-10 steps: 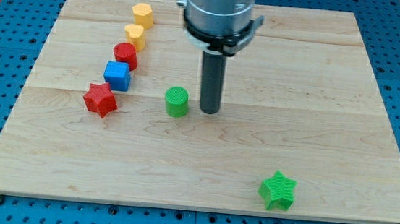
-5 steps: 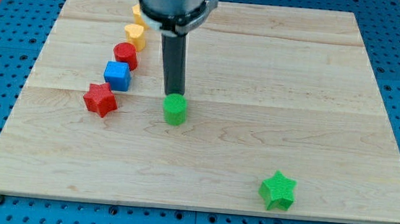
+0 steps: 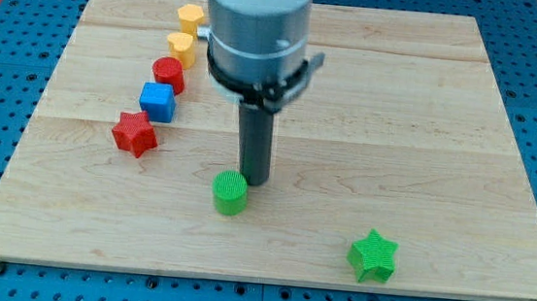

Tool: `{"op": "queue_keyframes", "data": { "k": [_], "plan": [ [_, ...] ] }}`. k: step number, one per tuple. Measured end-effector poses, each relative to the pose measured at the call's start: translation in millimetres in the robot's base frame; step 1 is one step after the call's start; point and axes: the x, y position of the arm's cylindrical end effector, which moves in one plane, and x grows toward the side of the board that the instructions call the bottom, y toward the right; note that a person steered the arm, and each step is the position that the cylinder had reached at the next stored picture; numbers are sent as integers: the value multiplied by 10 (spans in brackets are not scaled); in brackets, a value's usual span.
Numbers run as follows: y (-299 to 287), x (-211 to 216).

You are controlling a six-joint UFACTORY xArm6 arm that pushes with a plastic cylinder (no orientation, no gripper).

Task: Slide the green circle towards to the red star

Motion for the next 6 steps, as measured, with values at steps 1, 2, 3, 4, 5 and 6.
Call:
{"op": "queue_keyframes", "data": {
  "k": [1,2,3,4,5,6],
  "plan": [
    [-12,135],
    [293,392],
    [34,414],
    [-322,413],
    [-721,322],
    [-902,315]
  ]
}}
